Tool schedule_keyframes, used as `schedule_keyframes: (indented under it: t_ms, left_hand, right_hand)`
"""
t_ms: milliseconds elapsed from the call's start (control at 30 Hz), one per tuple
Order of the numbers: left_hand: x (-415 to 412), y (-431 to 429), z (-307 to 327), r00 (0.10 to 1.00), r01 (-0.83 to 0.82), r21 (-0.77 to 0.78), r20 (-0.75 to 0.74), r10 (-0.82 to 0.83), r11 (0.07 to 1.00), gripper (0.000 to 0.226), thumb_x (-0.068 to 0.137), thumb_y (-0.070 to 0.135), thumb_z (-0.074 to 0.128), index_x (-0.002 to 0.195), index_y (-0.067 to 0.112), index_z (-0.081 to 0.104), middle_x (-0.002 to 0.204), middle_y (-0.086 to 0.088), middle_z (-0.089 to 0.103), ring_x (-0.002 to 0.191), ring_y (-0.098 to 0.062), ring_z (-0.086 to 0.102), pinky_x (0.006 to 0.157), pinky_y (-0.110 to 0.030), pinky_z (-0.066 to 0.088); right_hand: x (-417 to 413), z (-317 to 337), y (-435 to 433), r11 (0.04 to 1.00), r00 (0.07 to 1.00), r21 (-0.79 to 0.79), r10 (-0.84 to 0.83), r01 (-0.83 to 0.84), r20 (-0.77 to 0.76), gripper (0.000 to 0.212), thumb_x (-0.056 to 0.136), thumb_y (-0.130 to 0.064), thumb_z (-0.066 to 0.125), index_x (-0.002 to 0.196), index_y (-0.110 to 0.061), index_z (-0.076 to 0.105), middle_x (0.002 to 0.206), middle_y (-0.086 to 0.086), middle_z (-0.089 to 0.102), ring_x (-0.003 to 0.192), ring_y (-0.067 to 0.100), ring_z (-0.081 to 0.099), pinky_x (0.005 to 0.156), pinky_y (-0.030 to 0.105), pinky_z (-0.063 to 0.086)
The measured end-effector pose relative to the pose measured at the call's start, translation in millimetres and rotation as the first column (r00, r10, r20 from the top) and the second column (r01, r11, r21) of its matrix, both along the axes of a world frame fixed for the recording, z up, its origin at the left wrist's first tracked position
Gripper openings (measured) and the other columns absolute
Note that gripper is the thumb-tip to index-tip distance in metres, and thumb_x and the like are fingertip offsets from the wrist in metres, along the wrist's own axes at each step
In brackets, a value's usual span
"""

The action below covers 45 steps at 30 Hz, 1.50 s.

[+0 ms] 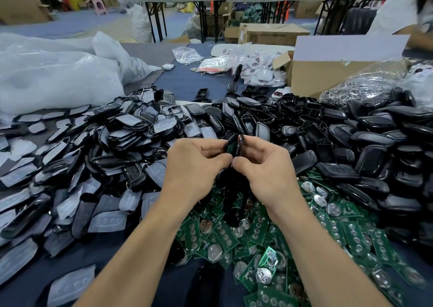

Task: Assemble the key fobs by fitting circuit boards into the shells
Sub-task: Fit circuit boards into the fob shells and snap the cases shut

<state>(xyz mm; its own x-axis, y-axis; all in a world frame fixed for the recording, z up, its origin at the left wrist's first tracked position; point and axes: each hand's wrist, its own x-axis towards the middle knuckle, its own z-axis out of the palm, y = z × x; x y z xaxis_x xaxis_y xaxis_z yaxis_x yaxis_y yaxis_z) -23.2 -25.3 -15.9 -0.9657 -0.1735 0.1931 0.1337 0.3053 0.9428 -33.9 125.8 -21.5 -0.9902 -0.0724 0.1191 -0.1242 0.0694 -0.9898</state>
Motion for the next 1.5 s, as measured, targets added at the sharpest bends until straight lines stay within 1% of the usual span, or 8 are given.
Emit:
schedule_keyframes:
  t_ms: [233, 400, 567, 800, 1033, 1233, 1367, 1500]
  left_hand:
    - [-1.1, 4.1, -2.8, 1.000, 0.021, 0.027, 0.015, -0.021, 0.999, 0.031, 0.089, 0.000, 0.074, 0.106, 0.024, 0.083, 0.089, 0.011, 0.081, 0.084, -0.012, 0.079, 0.078, -0.031, 0.066]
    - [-0.6, 5.8, 1.1, 0.999, 0.049, 0.018, -0.012, -0.049, 0.999, 0.051, 0.091, 0.003, 0.071, 0.083, 0.052, 0.080, 0.079, 0.010, 0.080, 0.076, -0.018, 0.079, 0.073, -0.033, 0.066]
    - [-1.4, 3.4, -1.4, 0.999, 0.040, 0.040, -0.009, -0.040, 0.998, 0.044, 0.081, 0.009, 0.078, 0.101, 0.049, 0.080, 0.083, 0.011, 0.081, 0.075, -0.007, 0.078, 0.070, -0.018, 0.060]
    - [-3.4, -7.1, 0.2, 0.996, 0.083, 0.057, -0.033, -0.081, 0.995, 0.050, 0.074, 0.014, 0.087, 0.112, 0.045, 0.079, 0.108, 0.009, 0.081, 0.106, -0.006, 0.075, 0.100, -0.037, 0.058]
    - [-4.9, -10.1, 1.1, 0.992, 0.128, 0.104, -0.012, -0.127, 0.986, 0.047, 0.078, 0.000, 0.088, 0.111, 0.033, 0.081, 0.108, 0.000, 0.081, 0.109, -0.015, 0.075, 0.102, -0.043, 0.057]
    - [-4.2, -12.0, 3.2, 0.989, 0.143, 0.087, -0.040, -0.140, 0.986, 0.046, 0.078, 0.000, 0.087, 0.111, 0.030, 0.081, 0.106, 0.007, 0.081, 0.107, -0.009, 0.075, 0.103, -0.039, 0.057]
    - [-3.6, -11.3, 4.9, 0.990, 0.132, 0.066, -0.049, -0.129, 0.989, 0.047, 0.078, 0.000, 0.087, 0.109, 0.034, 0.080, 0.105, 0.009, 0.081, 0.106, -0.006, 0.075, 0.102, -0.036, 0.057]
    - [-4.7, -12.2, 4.9, 0.991, 0.119, 0.051, -0.060, -0.116, 0.992, 0.045, 0.077, 0.002, 0.088, 0.107, 0.035, 0.081, 0.100, 0.016, 0.080, 0.101, 0.001, 0.074, 0.094, -0.019, 0.057]
  right_hand:
    - [2.2, -0.9, -0.5, 0.978, 0.986, 0.172, -0.091, 0.115, -0.141, 0.044, 0.083, -0.006, 0.077, 0.107, -0.043, 0.073, 0.096, -0.024, 0.077, 0.097, -0.007, 0.070, 0.090, 0.013, 0.054]
    - [7.1, 0.0, -2.3, 0.953, 0.978, 0.276, -0.074, 0.127, -0.195, 0.044, 0.086, -0.004, 0.071, 0.120, -0.031, 0.075, 0.084, -0.040, 0.067, 0.092, -0.018, 0.064, 0.077, -0.001, 0.044]
    - [7.3, 2.5, -2.0, 0.938, 0.981, 0.327, -0.050, 0.111, -0.189, 0.052, 0.089, -0.004, 0.066, 0.132, -0.033, 0.070, 0.099, -0.035, 0.067, 0.098, -0.022, 0.060, 0.085, -0.002, 0.043]
    - [7.2, 2.8, 1.8, 0.943, 0.981, 0.324, -0.019, 0.081, -0.192, 0.055, 0.088, -0.004, 0.066, 0.135, -0.035, 0.068, 0.116, -0.028, 0.069, 0.109, -0.018, 0.058, 0.097, 0.006, 0.046]
    - [6.5, -1.6, 3.3, 0.943, 0.979, 0.325, 0.001, 0.067, -0.204, 0.055, 0.088, -0.002, 0.068, 0.136, -0.030, 0.068, 0.108, -0.036, 0.062, 0.089, -0.030, 0.056, 0.075, -0.005, 0.041]
    - [5.2, -6.0, 2.7, 0.956, 0.981, 0.287, 0.003, 0.054, -0.195, 0.054, 0.089, -0.002, 0.072, 0.138, -0.025, 0.067, 0.102, -0.044, 0.053, 0.092, -0.036, 0.051, 0.079, -0.008, 0.037]
    - [3.8, -7.9, 2.8, 0.961, 0.985, 0.276, 0.027, 0.022, -0.172, 0.055, 0.089, -0.003, 0.073, 0.139, -0.024, 0.065, 0.106, -0.042, 0.058, 0.100, -0.030, 0.055, 0.087, -0.003, 0.041]
    - [1.3, -8.7, 3.6, 0.971, 0.989, 0.235, 0.072, -0.041, -0.127, 0.055, 0.090, -0.005, 0.072, 0.139, -0.027, 0.065, 0.124, -0.016, 0.073, 0.115, -0.005, 0.066, 0.104, 0.028, 0.054]
